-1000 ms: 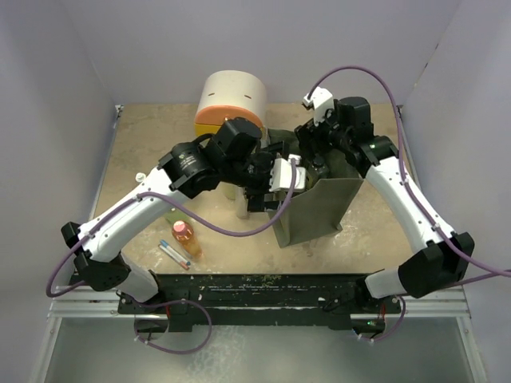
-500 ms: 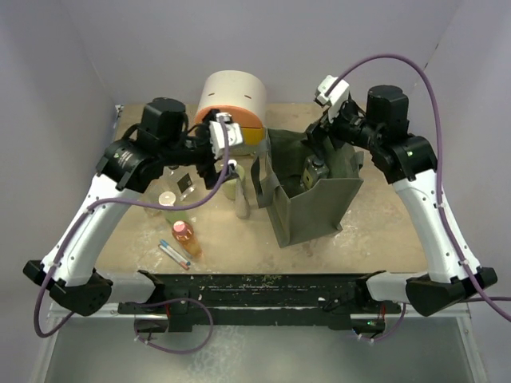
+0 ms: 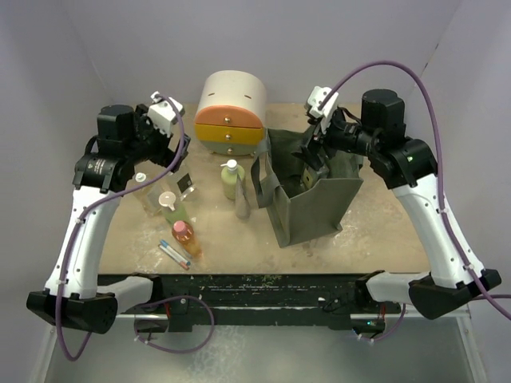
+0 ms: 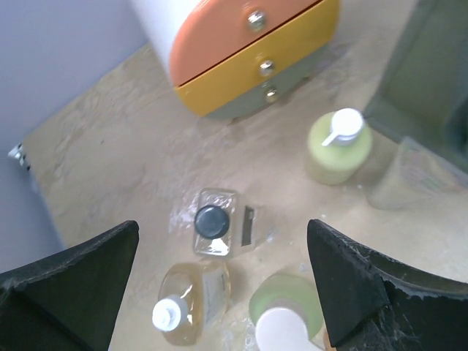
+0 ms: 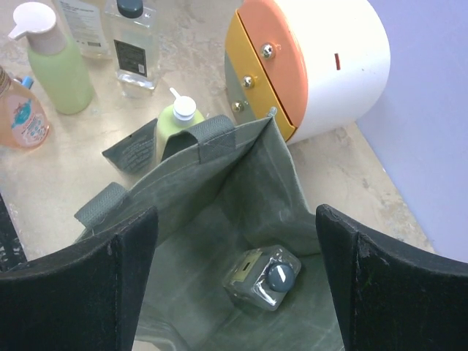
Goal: Place the personal care products into the canvas bag
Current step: Move the care product at the center of the board.
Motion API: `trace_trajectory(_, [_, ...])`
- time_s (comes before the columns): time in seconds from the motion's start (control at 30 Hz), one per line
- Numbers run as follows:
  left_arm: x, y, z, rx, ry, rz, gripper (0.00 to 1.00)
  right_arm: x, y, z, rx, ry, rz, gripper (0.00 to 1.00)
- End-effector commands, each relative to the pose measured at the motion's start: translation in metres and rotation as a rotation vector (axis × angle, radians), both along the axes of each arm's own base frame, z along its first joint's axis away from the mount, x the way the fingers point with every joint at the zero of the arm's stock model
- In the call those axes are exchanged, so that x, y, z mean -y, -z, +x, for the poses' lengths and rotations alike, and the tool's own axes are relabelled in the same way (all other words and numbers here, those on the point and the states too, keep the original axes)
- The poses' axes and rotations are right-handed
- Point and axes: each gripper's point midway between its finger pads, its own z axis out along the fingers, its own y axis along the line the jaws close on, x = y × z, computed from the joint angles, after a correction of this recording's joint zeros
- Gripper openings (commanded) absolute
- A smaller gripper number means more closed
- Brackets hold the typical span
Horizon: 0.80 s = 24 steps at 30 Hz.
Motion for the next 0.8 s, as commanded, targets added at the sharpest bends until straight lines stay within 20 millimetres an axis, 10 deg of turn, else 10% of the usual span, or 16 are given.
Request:
trace_trajectory(0.0, [-0.029,0.002,0.011,0.028,-0.17,-0.015,0.99,-0.002,-0.02,-0.019,0.056,-0.065,0.03,0.89])
trace_trajectory(0.77, [-0.041,0.149,0.039,-0.401,-0.13,0.195,0.89,0.024,0.014,-0.056,-0.004,-0.046,-0.057,0.89])
